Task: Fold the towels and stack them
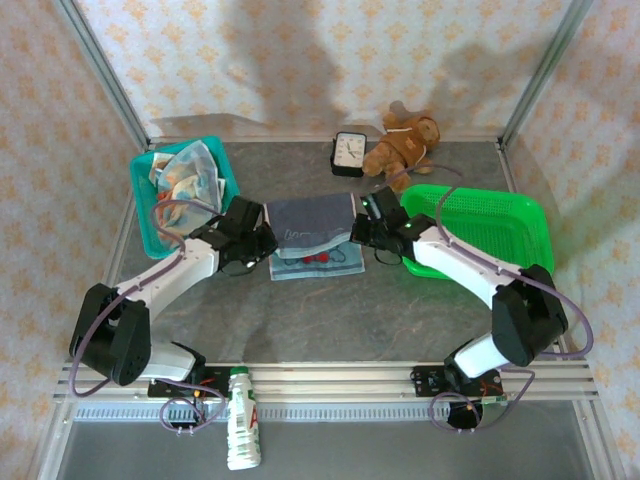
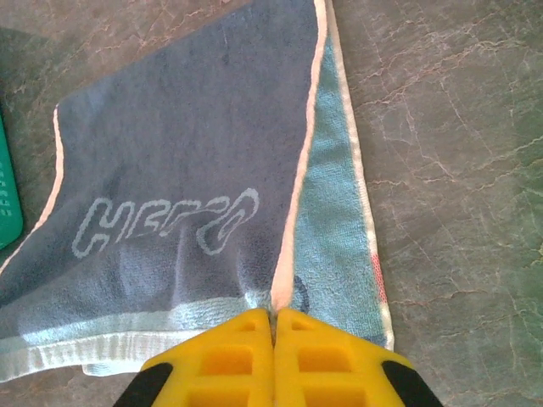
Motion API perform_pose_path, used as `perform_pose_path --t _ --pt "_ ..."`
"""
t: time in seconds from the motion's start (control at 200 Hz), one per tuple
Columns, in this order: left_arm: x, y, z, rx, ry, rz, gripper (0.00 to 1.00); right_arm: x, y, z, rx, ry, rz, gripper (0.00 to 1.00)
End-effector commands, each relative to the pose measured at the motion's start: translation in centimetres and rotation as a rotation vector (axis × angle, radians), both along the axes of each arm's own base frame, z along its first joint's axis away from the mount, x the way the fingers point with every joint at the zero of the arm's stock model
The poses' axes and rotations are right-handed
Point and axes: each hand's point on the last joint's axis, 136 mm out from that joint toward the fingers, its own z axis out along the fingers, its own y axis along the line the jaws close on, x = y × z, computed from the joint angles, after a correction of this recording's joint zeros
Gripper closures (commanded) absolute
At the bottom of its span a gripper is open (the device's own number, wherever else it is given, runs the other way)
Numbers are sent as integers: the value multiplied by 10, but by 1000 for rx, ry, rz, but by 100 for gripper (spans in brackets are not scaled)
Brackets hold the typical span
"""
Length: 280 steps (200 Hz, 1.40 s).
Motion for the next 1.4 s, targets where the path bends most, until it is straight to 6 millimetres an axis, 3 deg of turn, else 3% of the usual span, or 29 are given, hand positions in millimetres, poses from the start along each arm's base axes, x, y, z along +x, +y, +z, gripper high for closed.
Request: perform_pose_path --t 0.0,0.275,0.43,0.646,1.006,1.281,1.396 --pt "-14 -1 -13 -3 47 1 100 -10 -10 -19 -25 46 -36 94" --pt "-27 -10 -56 -13 124 -10 100 -22 -12 -65 -44 137 -59 94" --pt "-30 -10 -61 4 150 -22 100 -23 -13 -76 -64 159 -60 94" --pt "-30 -4 -44 39 121 -31 100 -22 -11 -63 -50 140 -51 93" --pt "-24 5 -39 85 124 -36 100 -30 -1 -43 -25 125 -23 93" --pt "-24 10 -36 89 121 -23 100 -41 -4 -45 -25 145 -29 93" --pt "-25 12 -38 89 129 -25 100 -46 -6 -55 -24 163 -38 92"
